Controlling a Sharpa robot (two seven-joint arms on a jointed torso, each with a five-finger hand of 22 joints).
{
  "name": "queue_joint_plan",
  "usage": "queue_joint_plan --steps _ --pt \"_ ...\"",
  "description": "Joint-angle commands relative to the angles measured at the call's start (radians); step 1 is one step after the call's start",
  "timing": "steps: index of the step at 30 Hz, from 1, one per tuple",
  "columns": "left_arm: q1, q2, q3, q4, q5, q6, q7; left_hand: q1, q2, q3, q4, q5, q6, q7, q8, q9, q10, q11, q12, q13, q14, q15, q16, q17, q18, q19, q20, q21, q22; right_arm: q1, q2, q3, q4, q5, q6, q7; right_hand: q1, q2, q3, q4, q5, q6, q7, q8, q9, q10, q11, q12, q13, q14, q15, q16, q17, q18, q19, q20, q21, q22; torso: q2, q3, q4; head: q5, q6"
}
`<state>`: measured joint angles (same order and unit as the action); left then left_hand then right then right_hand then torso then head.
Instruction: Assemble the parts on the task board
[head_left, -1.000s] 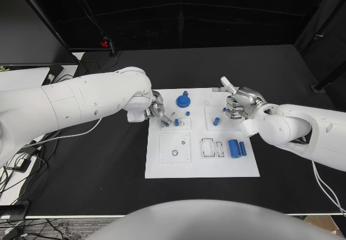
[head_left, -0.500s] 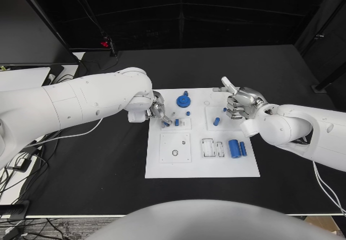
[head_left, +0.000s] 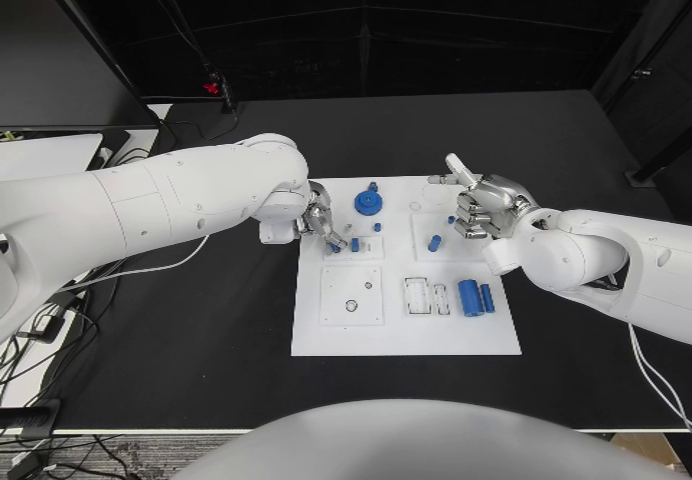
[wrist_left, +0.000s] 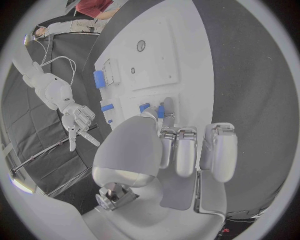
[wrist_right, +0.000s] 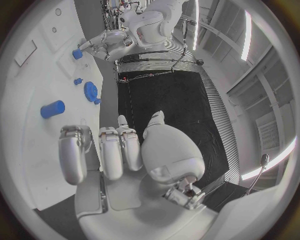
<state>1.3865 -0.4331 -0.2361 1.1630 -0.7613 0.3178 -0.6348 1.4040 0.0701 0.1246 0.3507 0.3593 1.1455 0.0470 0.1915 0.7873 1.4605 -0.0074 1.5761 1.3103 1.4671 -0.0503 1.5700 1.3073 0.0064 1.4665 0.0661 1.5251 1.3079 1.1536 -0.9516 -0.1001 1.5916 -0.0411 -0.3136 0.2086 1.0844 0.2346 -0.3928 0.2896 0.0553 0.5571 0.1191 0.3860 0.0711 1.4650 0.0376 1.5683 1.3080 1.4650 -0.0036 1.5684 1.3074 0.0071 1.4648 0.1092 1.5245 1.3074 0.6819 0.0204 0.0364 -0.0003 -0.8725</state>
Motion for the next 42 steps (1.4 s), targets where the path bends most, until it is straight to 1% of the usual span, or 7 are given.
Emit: queue_joint_plan --steps 1,5,9,12,21,26,42 --pt "0.0 0.002 0.0 -0.003 0.001 0.019 -0.004 0.031 0.045 0.113 -0.063 -0.006 0.017 -0.015 0.001 0.0 0.11 -0.015 -0.005 0.261 0.104 -0.008 0.001 0.263 0.012 0.044 -0.005 -0.007 0.239 0.001 -0.001 0.0 0.003 -0.001 0.003 0.012 0.003 0.009 -0.005 0.0 0.001 -0.009 0.001 0.002 0.001 0.106 0.004 0.002 0.263 0.106 0.003 0.002 0.263 0.014 0.033 0.004 -0.006 0.235 0.0 -0.0004 0.0004 -0.003 0.0" --pt "0.0 0.003 0.0 -0.005 0.001 0.031 -0.007 0.03 0.045 0.116 -0.063 -0.006 0.016 -0.014 0.001 0.0 0.11 -0.015 -0.005 0.261 0.104 -0.008 0.001 0.263 0.012 0.044 -0.004 -0.007 0.238 0.001 -0.001 0.0 0.003 -0.001 0.003 0.015 0.003 0.009 -0.005 0.0 0.001 -0.009 0.001 0.002 0.001 0.106 0.004 0.002 0.263 0.106 0.003 0.002 0.263 0.014 0.032 0.004 -0.007 0.235 0.0 0.0002 -0.0011 0.001 0.0" --pt "0.0 0.003 0.0 -0.006 0.001 0.038 -0.011 0.029 0.044 0.117 -0.063 -0.007 0.016 -0.014 0.001 0.0 0.11 -0.015 -0.005 0.261 0.104 -0.008 0.001 0.263 0.012 0.044 -0.004 -0.007 0.239 0.001 -0.001 0.0 0.002 -0.001 0.003 0.016 0.003 0.009 -0.005 0.0 0.001 -0.009 0.001 0.002 0.001 0.106 0.004 0.002 0.263 0.106 0.003 0.002 0.263 0.014 0.032 0.004 -0.007 0.235 0.001 0.0003 0.0005 -0.002 0.0" --pt "0.0 0.001 0.0 -0.005 0.001 0.043 -0.013 0.026 0.044 0.12 -0.063 -0.009 0.016 -0.014 0.001 0.0 0.11 -0.014 -0.005 0.261 0.104 -0.008 0.001 0.263 0.012 0.045 -0.004 -0.006 0.239 0.001 0.0 0.0 0.002 -0.001 0.003 0.017 0.003 0.009 -0.005 0.0 0.001 -0.009 0.001 0.002 0.001 0.106 0.004 0.002 0.263 0.106 0.003 0.002 0.263 0.014 0.032 0.004 -0.007 0.235 0.0 -0.0005 -0.0013 0.0 0.0" --pt "-0.001 -0.001 0.0 -0.006 0.001 0.049 -0.014 0.022 0.043 0.126 -0.064 -0.014 0.016 -0.014 0.001 0.001 0.11 -0.014 -0.005 0.261 0.104 -0.007 0.001 0.263 0.012 0.045 -0.004 -0.006 0.239 0.001 0.0 0.0 0.002 -0.001 0.003 0.017 0.003 0.009 -0.005 0.0 0.001 -0.009 0.001 0.002 0.001 0.106 0.004 0.002 0.263 0.106 0.003 0.002 0.263 0.014 0.032 0.004 -0.007 0.235 0.0 -0.0003 0.0 -0.003 0.0" --pt "-0.002 0.001 0.0 -0.009 0.001 0.046 -0.012 0.02 0.042 0.128 -0.063 -0.016 0.016 -0.014 0.001 0.002 0.11 -0.014 -0.005 0.261 0.104 -0.007 0.001 0.263 0.012 0.044 -0.004 -0.007 0.238 0.001 0.001 0.0 0.002 -0.001 0.003 0.018 0.003 0.009 -0.005 0.0 0.001 -0.009 0.001 0.002 0.001 0.106 0.004 0.002 0.263 0.106 0.003 0.002 0.263 0.014 0.032 0.004 -0.007 0.235 0.0 0.0002 -0.0007 0.0 0.0" --pt "-0.007 0.004 0.0 -0.018 0.001 0.035 -0.008 0.01 0.038 0.135 -0.063 -0.025 0.014 -0.013 0.0 0.003 0.11 -0.013 -0.005 0.261 0.104 -0.007 0.001 0.263 0.014 0.038 -0.003 -0.013 0.236 0.001 0.002 0.0 0.003 -0.001 0.003 0.018 0.003 0.011 -0.004 0.0 0.002 -0.01 0.002 0.004 0.001 0.106 0.005 0.002 0.263 0.106 0.003 0.002 0.263 0.014 0.031 0.004 -0.007 0.234 0.001 -0.0004 -0.0006 -0.004 0.0"
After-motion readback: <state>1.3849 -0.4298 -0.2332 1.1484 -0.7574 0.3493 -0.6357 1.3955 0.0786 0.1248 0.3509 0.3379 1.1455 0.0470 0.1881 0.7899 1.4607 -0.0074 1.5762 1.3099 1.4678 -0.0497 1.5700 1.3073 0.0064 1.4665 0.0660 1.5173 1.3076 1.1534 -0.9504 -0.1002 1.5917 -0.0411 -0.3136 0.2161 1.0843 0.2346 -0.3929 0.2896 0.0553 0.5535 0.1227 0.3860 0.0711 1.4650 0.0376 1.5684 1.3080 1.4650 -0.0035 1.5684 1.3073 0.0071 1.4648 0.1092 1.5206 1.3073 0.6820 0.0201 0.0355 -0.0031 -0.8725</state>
